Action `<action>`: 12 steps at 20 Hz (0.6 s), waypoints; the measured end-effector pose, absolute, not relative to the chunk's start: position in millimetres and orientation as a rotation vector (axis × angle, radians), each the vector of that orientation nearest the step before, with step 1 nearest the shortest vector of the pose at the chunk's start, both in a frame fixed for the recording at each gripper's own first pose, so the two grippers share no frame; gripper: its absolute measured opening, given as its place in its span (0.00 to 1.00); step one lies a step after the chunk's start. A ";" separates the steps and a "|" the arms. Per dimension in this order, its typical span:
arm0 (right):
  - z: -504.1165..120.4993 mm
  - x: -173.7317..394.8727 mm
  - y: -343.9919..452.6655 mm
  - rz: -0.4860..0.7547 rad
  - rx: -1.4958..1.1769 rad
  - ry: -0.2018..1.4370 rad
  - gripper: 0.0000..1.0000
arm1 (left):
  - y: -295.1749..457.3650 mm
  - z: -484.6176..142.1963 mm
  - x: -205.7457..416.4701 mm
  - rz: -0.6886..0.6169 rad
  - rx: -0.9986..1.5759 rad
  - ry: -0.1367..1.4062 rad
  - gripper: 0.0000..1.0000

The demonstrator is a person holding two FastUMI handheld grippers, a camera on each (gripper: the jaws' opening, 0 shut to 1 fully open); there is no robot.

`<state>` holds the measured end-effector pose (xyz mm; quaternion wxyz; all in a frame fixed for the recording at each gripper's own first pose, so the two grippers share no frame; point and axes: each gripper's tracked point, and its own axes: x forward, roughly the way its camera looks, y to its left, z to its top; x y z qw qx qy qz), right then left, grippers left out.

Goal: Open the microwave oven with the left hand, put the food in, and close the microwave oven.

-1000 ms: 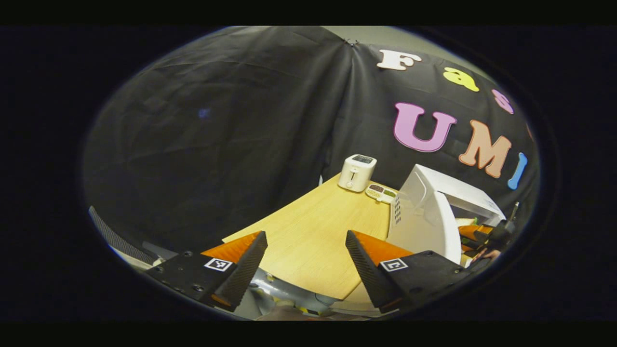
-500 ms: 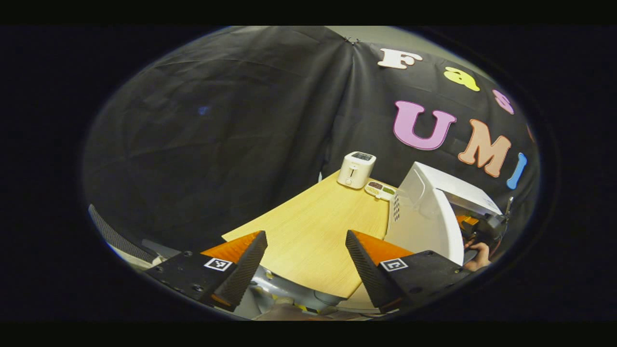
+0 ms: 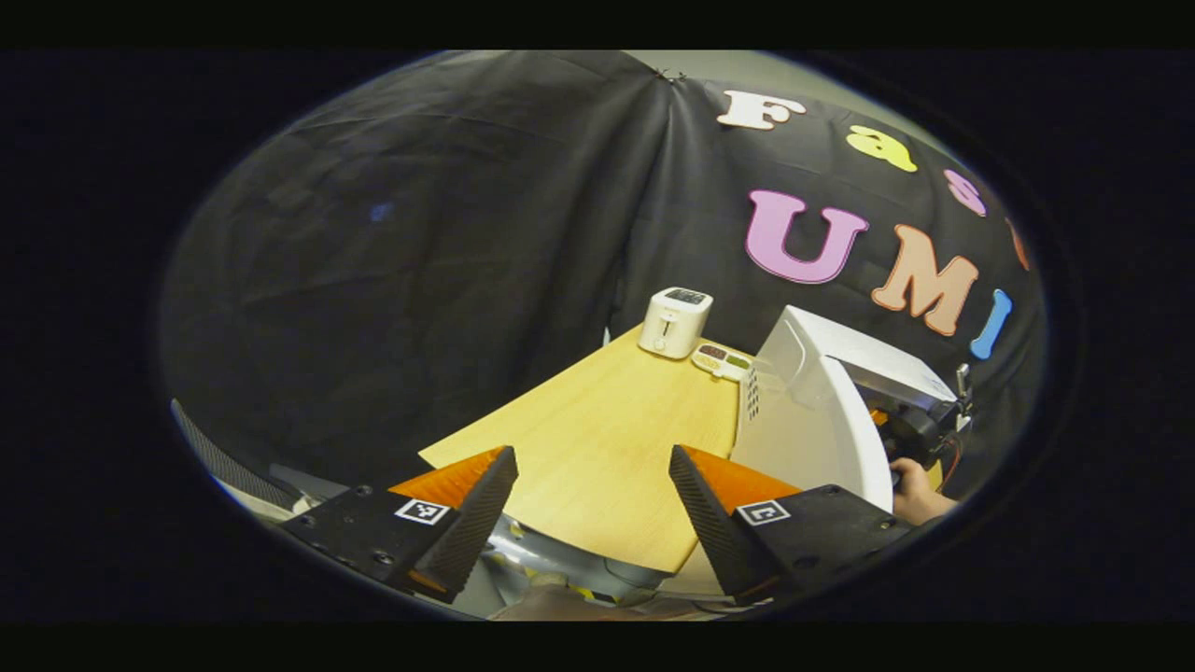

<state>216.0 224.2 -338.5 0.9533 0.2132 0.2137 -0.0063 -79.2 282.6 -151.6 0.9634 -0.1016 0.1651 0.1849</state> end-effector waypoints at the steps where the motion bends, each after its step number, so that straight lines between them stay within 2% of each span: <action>1: -344.3 214.0 218.9 -0.029 0.411 0.456 0.49 | 282.3 -151.4 -79.5 0.373 -0.207 0.335 0.92; 2: -347.0 213.9 210.0 -0.060 0.383 0.467 0.55 | 282.0 -151.4 -78.9 0.371 -0.205 0.335 0.95; 3: -349.7 213.8 200.0 -0.092 0.344 0.474 0.60 | 280.7 -151.6 -79.2 0.366 -0.201 0.338 0.95; 5: -356.5 205.9 183.6 -0.130 0.279 0.497 0.77 | 277.1 -152.8 -78.0 0.351 -0.187 0.345 0.95; 7: -356.1 203.4 176.6 -0.144 0.234 0.486 0.88 | 273.5 -152.8 -76.5 0.330 -0.167 0.352 0.92; 8: -350.2 200.7 173.9 -0.148 0.207 0.469 0.92 | 271.5 -152.1 -76.1 0.322 -0.156 0.352 0.96; 10: -339.1 196.7 172.0 -0.140 0.148 0.436 0.91 | 270.5 -149.4 -75.6 0.312 -0.138 0.348 0.96; 11: -334.4 192.9 173.0 -0.130 0.126 0.429 0.98 | 269.1 -147.8 -75.5 0.305 -0.133 0.346 0.96; 12: -330.9 188.1 174.0 -0.120 0.107 0.421 0.98 | 268.2 -147.2 -75.0 0.299 -0.129 0.343 0.96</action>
